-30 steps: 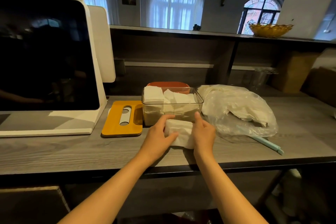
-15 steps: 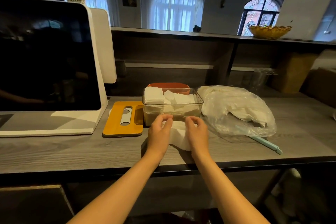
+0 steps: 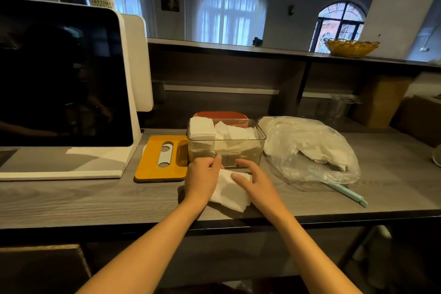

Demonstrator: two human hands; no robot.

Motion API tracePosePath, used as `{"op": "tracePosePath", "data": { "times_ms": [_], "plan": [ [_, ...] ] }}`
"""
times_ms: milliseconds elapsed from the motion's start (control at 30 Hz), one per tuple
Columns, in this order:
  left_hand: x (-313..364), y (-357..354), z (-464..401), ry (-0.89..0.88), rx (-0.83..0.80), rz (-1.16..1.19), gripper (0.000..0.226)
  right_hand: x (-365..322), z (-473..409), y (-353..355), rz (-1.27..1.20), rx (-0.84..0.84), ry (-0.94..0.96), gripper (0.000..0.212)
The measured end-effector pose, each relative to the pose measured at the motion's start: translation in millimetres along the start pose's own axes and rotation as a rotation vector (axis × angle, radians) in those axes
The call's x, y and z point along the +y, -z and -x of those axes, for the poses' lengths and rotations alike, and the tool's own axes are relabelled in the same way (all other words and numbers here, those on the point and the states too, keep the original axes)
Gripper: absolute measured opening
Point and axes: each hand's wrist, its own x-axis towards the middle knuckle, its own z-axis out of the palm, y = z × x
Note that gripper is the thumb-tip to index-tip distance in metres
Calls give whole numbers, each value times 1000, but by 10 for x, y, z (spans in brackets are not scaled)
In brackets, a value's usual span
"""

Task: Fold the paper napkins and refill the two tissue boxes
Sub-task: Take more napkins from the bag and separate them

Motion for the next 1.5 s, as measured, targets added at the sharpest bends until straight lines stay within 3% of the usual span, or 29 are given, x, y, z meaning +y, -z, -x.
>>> {"op": "tracePosePath", "data": {
  "times_ms": [67,167,233,367,467,600,667,767,900,967,1067,1233,1500],
  "plan": [
    [49,47,-20,26,65,36,41,-10,62,37,25,-109,-1,65],
    [162,124,-51,27,108,126,48,-110,93,92,-151,-116,0,64],
    [226,205,-81,-65,34,186,46,-216,48,151,-252,-52,25,54],
    [408,419,-127,-210,-212,208,23,-464,-168,285,-345,136,11,34],
    [565,516,-141,-64,-358,259,25,-623,-312,343,-514,224,-65,31],
    [721,537,-84,147,-533,367,18,-776,-388,179,-399,295,-84,25],
    [765,480,-52,202,-524,446,16,-825,-402,64,-449,291,-120,27],
    [761,389,-44,274,-431,579,34,-870,-469,-15,-602,231,-166,35],
    [737,430,-221,328,-304,648,31,-939,-669,51,-588,225,-206,15],
    [744,555,-398,401,-230,762,16,-928,-860,165,-461,263,-116,16],
    [713,741,-671,485,-124,866,13,-767,-1178,391,15,324,58,23],
    [686,755,-976,488,-99,935,21,-513,-1564,420,461,73,38,30],
    [712,611,-1167,536,-227,919,22,-488,-1789,412,692,-161,66,27]
  ]
}}
